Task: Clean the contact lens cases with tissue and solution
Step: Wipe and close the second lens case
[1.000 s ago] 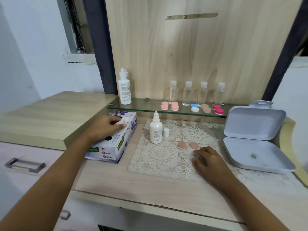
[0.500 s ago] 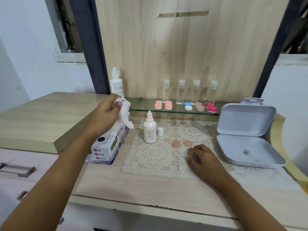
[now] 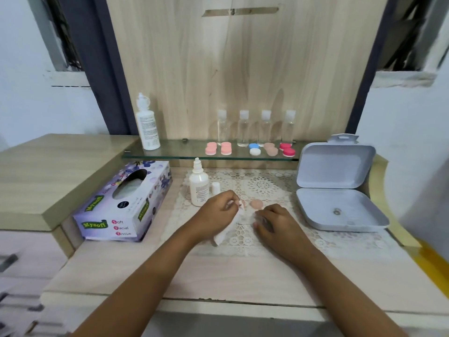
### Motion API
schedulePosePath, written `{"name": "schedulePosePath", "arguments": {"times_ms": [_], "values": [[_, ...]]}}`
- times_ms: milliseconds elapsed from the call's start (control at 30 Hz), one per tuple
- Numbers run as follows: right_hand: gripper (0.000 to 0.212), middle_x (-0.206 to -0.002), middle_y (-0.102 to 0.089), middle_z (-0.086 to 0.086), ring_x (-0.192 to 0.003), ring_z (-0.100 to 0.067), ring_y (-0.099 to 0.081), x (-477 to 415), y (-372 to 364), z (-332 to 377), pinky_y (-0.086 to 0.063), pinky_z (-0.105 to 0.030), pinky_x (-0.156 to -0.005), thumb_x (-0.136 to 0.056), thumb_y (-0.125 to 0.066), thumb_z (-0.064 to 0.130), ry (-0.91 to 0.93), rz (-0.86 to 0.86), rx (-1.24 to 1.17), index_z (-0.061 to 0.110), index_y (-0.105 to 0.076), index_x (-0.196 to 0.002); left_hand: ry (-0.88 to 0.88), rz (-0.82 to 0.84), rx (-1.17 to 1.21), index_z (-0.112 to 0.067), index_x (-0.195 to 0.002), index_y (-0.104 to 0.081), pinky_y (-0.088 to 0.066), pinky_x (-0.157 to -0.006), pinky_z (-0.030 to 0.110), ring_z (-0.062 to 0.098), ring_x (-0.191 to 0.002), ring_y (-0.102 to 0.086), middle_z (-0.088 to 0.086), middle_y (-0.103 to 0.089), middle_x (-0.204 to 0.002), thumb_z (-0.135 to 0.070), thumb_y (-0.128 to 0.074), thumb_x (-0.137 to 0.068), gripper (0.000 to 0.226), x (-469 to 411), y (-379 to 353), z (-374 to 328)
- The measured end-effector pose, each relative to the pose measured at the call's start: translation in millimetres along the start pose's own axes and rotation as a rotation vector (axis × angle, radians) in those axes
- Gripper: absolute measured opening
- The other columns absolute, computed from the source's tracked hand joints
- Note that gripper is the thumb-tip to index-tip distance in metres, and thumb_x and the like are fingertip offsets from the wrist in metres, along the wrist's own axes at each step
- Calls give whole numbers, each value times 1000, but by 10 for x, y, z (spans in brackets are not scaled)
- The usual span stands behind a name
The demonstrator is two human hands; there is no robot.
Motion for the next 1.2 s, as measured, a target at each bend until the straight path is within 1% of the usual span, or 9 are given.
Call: {"name": "schedulePosePath", "arguments": {"times_ms": [67,167,300,467,633,800,1000,1100,1200], "values": [[19,-99,-57,-6,-95,-21,-53,2,-1,-2,-35,-20,-82,-86,-59,20,3,-2,-6,9,-67,-100,-16,-37,-6,-24,-95,-53,-34,-65,2,1,-85,-51,-11,-58,-97,-21,-47,-95,7,-58,-52,39],[22,-101,-56,-5,-97,-19,-51,5,-2,-7,-34,-19,-82,-86,-59,22,2,-1,-12,10,-66,-104,-28,-114,60,-24,-101,-50,-38,-72,10,5,-94,-52,-7,-57,-101,-22,-54,-93,9,-103,-66,88],[22,-101,-56,-5,-97,-19,-51,-4,-14,-15,-34,-19,-82,-86,-59,23,1,9,-12,10,-66,-104,-89,-167,34,-19,-89,-56,-38,-66,6,0,-83,-54,-11,-60,-88,-16,-62,-87,7,-120,-89,165],[25,-105,-55,-5,-101,-20,-50,-1,-17,-25,-35,-21,-85,-87,-59,24,-7,19,-18,12,-65,-108,-222,-127,-92,-9,-86,-73,-42,-75,9,7,-83,-60,-7,-62,-87,-16,-69,-82,9,-106,-139,229],[23,-104,-56,-6,-100,-21,-51,-12,-25,-34,-35,-21,-84,-87,-59,23,-12,25,-12,10,-66,-104,-384,-30,-351,-14,-98,-72,-44,-84,25,8,-95,-53,-10,-58,-99,-45,-49,-88,41,-17,-166,208],[21,-102,-54,-3,-99,-17,-50,-5,-28,-41,-34,-20,-81,-87,-58,24,-16,34,-24,12,-65,-103,-515,-41,-497,-18,-95,-73,-46,-74,33,10,-91,-48,-5,-60,-98,-34,-46,-84,33,19,-156,185],[26,-102,-55,-3,-98,-17,-51,13,-18,-30,-35,-20,-82,-86,-55,29,-23,51,-36,15,-66,-105,-482,-16,-482,-14,-92,-70,-44,-79,36,16,-91,-50,-3,-57,-96,-26,-53,-87,21,1,-174,159],[36,-100,-55,-2,-97,-18,-52,12,-12,-25,-38,-23,-83,-80,-48,36,-34,69,-46,16,-67,-103,-399,24,-397,-13,-97,-66,-38,-87,26,10,-96,-45,-8,-49,-97,-23,-54,-92,16,-17,-207,188],[37,-100,-55,-2,-97,-18,-52,8,-7,-17,-38,-23,-84,-80,-47,37,-41,71,-47,16,-67,-102,-289,12,-231,-12,-97,-63,-33,-82,13,1,-91,-46,-12,-47,-94,-19,-52,-94,13,-53,-202,210]]}}
Point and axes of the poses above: each hand's wrist, its own x-axis away from the middle knuckle, its own y-axis out of the back of the hand, z = x × y, the point moved 4 cm from there along -x, towards the middle knuckle
